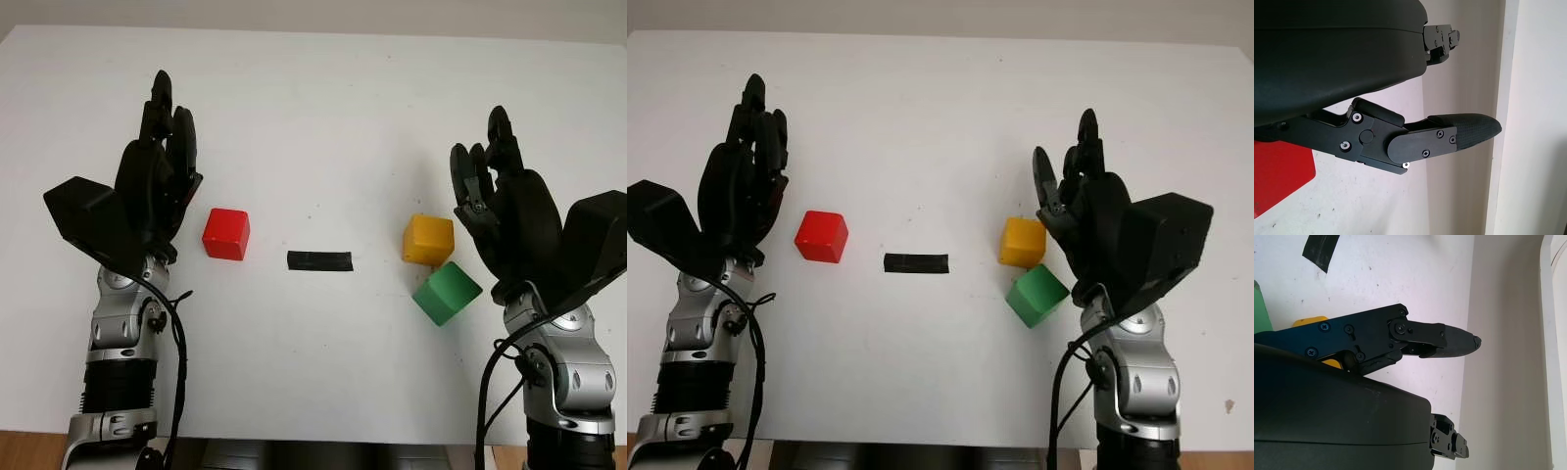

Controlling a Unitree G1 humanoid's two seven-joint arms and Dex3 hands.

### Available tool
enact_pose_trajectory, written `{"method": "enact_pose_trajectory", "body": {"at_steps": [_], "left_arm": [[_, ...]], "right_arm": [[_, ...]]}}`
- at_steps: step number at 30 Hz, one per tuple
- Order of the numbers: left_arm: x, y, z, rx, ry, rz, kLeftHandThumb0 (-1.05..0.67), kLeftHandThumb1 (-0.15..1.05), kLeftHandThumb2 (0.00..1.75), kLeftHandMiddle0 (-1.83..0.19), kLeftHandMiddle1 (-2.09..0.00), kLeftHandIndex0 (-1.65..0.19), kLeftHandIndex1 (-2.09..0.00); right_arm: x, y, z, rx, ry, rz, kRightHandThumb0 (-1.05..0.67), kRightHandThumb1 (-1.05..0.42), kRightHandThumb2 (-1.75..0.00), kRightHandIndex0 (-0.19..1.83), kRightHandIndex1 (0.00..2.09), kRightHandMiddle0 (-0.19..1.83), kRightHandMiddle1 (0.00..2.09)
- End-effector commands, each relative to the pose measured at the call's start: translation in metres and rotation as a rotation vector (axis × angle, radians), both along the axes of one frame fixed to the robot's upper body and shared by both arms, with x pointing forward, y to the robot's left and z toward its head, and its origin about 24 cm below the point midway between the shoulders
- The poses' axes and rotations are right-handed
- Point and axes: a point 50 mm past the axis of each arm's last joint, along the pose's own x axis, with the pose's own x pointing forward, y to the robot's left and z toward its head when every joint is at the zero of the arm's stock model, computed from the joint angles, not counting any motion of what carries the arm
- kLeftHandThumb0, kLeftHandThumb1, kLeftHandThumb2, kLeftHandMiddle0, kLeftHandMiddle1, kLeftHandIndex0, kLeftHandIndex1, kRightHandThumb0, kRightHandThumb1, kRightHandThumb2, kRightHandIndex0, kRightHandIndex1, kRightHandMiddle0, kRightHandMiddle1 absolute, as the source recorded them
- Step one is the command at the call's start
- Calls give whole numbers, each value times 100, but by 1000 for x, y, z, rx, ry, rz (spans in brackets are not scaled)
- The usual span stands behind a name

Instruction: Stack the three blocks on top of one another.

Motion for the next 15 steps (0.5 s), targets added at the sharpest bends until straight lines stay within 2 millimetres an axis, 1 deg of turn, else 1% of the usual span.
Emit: {"method": "enact_pose_trajectory", "body": {"at_steps": [1,7,11,12,13,15], "left_arm": [[-1,-1,2,11,-15,1,-77,105,55,9,-6,8,-6],[0,0,-2,24,19,6,-76,105,56,9,-6,8,-6],[1,7,-4,15,22,21,-76,105,53,7,-6,7,-6],[0,10,-2,34,7,44,-75,105,46,-8,-11,-2,-10],[-1,12,0,49,-5,60,-74,105,43,-19,-13,-7,-12],[-2,16,6,139,-57,86,-72,105,42,-33,-16,-16,-16]], "right_arm": [[-3,-1,3,10,-17,-2,-55,-105,-45,-19,0,-19,0],[-1,0,1,0,-11,4,-56,-105,-45,-19,0,-19,0],[1,2,0,-15,-11,10,-57,-105,-46,-19,0,-19,0],[2,2,-1,-15,-12,10,-57,-105,-46,-19,0,-19,0],[2,2,-1,-14,-13,10,-57,-105,-46,-19,0,-19,0],[2,2,-1,-12,-15,11,-57,-105,-46,-19,0,-19,0]]}}
